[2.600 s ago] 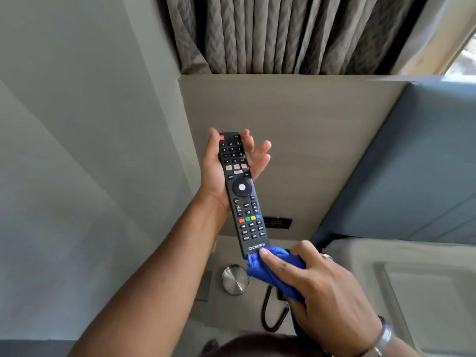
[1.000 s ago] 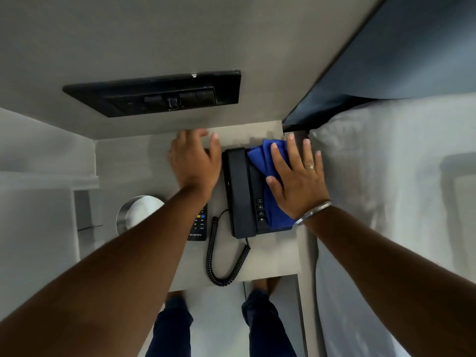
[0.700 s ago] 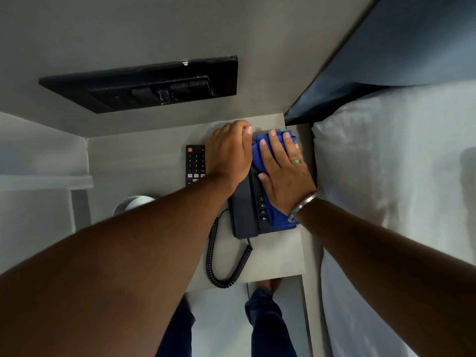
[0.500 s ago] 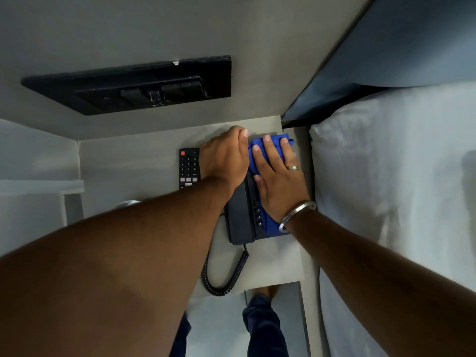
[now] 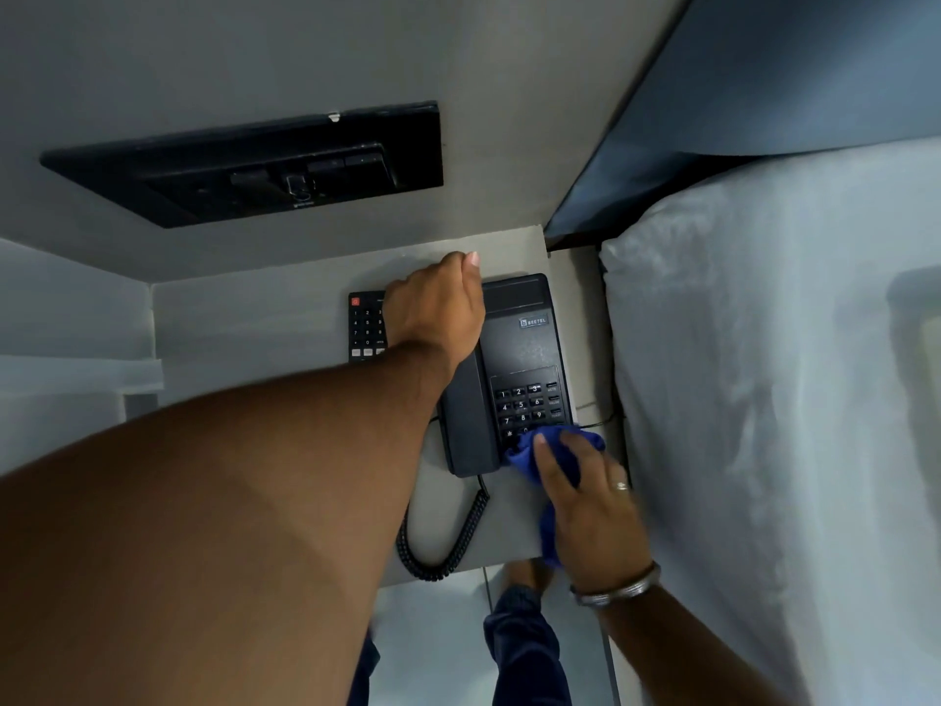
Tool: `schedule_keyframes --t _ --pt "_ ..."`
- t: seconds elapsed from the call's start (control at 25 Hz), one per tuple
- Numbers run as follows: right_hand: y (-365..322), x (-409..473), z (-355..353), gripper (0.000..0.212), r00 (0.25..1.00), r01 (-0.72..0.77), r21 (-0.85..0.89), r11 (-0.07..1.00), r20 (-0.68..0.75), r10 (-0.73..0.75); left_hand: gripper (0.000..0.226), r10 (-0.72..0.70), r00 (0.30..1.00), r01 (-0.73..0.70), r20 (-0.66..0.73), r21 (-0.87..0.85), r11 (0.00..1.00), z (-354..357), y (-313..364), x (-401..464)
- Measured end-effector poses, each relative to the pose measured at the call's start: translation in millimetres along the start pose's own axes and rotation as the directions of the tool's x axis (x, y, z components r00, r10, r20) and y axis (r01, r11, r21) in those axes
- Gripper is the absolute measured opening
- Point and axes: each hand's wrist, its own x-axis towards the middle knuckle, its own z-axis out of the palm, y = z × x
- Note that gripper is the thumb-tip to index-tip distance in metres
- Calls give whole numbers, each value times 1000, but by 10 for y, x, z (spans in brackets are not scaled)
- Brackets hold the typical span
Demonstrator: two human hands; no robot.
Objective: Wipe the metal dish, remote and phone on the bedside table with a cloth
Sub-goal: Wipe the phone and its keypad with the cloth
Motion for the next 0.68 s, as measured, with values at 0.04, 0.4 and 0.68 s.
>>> schedule_keyframes --t 0.04,0.4,0.68 --pt "65 -27 -96 98 996 -84 33 996 -31 85 44 -4 1000 4 7 1 1000 1 6 1" --pt "-242 510 -443 57 984 129 -8 992 -125 -129 47 -14 1000 14 23 4 1000 27 19 6" --pt "92 526 -597 57 994 99 -198 975 -16 -105 45 64 997 -65 38 7 998 -14 -25 11"
